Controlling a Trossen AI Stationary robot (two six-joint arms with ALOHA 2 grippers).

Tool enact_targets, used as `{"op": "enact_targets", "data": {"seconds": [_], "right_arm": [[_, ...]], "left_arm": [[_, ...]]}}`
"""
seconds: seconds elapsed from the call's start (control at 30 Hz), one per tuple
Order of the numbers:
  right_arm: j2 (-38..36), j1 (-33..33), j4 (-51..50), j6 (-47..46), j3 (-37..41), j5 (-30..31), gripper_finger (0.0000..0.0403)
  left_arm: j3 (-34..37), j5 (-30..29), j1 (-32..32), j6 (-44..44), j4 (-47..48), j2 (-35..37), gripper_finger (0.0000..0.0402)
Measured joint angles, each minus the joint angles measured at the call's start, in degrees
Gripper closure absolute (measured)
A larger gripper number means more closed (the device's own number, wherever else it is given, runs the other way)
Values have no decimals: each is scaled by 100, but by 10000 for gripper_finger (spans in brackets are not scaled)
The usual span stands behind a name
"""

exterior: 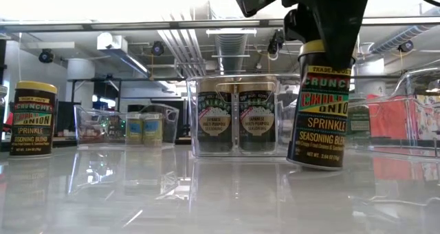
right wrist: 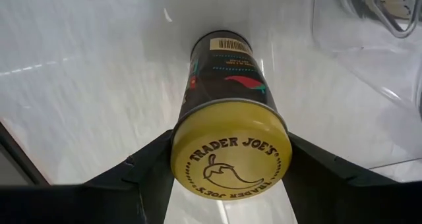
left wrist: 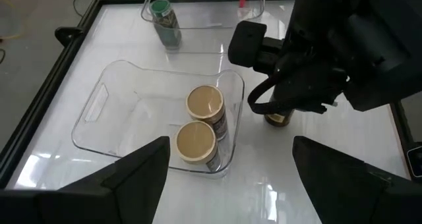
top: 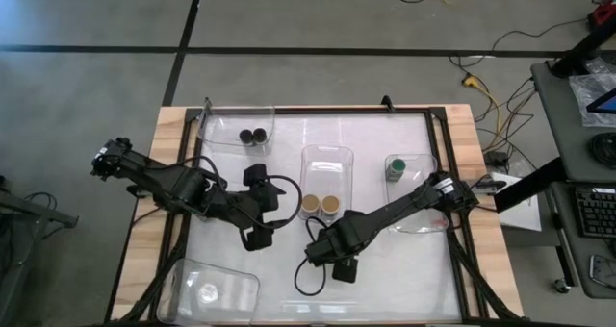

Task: Sort spices by type
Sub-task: Put the bottom yellow seasoning bottle into the bottom left transparent bin

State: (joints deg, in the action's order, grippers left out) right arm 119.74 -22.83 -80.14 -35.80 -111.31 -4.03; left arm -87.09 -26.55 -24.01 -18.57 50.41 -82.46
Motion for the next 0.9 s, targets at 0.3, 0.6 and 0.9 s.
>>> {"op": "enact_targets", "data": {"seconds": [0.3,0.6,0.9], "right_arm": [[4,0,249,-14,6,14,141],[-17,0,374,-14,5,168,95],[-286,-184,335,-70,-409,277,72]], "left_arm": [[0,-3,0,-1,-6,0,98],[0,-3,0,0,-31,-2,98],[4,3,0,302,-41,-4,98]]}}
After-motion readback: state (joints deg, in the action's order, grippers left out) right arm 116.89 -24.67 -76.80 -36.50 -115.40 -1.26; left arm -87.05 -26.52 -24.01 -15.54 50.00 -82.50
